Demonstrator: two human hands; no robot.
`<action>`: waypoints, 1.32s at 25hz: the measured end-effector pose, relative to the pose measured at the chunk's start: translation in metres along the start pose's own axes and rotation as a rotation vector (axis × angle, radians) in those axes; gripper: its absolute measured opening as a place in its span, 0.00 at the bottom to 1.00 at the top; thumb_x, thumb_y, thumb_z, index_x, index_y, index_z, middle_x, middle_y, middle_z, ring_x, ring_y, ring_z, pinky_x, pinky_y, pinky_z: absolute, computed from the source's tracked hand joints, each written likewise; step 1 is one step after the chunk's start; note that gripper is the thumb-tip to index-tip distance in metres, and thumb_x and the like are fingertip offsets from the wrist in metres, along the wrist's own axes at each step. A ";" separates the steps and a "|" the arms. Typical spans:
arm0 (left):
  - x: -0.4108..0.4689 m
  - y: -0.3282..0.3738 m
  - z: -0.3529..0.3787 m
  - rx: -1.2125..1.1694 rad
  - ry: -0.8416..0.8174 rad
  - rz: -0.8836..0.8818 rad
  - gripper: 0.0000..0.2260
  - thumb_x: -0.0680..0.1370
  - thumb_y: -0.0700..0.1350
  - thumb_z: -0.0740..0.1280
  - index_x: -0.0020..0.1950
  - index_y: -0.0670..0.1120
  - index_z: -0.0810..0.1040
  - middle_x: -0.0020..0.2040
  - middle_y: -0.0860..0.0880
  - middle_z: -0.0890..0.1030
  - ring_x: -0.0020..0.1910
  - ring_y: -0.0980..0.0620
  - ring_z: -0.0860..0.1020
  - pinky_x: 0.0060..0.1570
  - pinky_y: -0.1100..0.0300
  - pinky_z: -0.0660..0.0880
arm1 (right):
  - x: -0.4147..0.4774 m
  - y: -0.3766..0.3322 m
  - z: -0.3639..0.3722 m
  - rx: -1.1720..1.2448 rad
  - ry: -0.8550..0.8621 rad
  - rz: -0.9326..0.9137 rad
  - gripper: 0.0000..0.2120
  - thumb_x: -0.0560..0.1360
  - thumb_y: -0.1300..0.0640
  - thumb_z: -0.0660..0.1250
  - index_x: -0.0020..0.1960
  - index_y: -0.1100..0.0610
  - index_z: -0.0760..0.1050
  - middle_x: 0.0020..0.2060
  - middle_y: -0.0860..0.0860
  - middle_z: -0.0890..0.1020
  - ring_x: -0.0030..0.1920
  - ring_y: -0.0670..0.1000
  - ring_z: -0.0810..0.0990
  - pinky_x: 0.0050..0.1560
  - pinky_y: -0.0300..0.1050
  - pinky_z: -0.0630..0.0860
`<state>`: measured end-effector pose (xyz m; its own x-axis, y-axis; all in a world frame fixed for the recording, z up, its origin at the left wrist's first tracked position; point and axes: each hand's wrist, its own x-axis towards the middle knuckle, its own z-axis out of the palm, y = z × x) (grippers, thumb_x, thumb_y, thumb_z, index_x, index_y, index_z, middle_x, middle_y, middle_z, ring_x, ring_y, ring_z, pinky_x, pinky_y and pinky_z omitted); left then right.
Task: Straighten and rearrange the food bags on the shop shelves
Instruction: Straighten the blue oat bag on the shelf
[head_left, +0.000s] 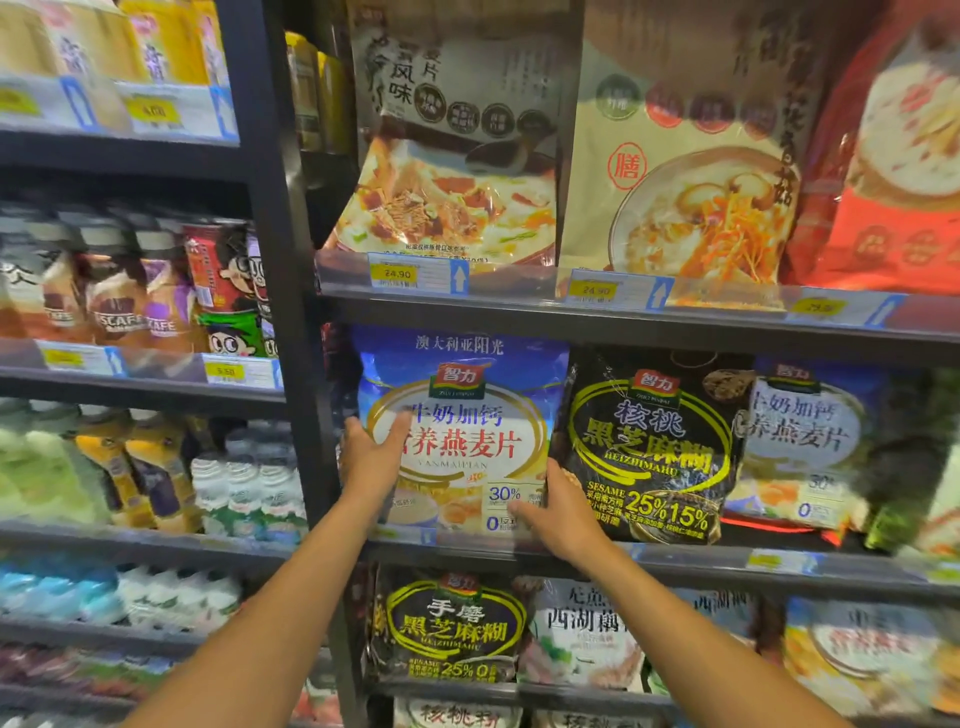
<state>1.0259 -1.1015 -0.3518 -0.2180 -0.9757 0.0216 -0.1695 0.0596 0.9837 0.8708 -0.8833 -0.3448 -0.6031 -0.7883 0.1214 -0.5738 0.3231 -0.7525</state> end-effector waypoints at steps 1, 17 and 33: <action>0.001 0.002 0.001 0.001 -0.005 -0.012 0.60 0.53 0.87 0.61 0.74 0.50 0.65 0.69 0.45 0.79 0.66 0.40 0.79 0.63 0.37 0.78 | 0.001 0.000 0.000 0.021 0.008 0.000 0.25 0.76 0.58 0.76 0.69 0.56 0.70 0.57 0.46 0.81 0.59 0.49 0.81 0.50 0.37 0.74; -0.008 0.062 0.007 -0.021 -0.051 0.039 0.49 0.57 0.85 0.65 0.67 0.54 0.69 0.60 0.47 0.83 0.56 0.41 0.83 0.57 0.39 0.81 | -0.017 -0.016 -0.045 0.216 0.097 -0.053 0.25 0.75 0.60 0.77 0.66 0.44 0.71 0.54 0.40 0.84 0.53 0.33 0.82 0.52 0.40 0.83; -0.083 0.063 0.039 0.064 -0.114 0.130 0.42 0.63 0.82 0.63 0.63 0.53 0.72 0.58 0.50 0.83 0.55 0.44 0.83 0.55 0.40 0.81 | -0.092 0.022 -0.050 0.272 0.253 -0.012 0.19 0.81 0.50 0.70 0.69 0.44 0.69 0.60 0.34 0.80 0.59 0.30 0.77 0.56 0.32 0.75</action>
<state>0.9962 -1.0087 -0.2989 -0.3486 -0.9290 0.1240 -0.1927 0.2005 0.9606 0.8859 -0.7771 -0.3405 -0.7346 -0.6261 0.2614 -0.4339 0.1374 -0.8904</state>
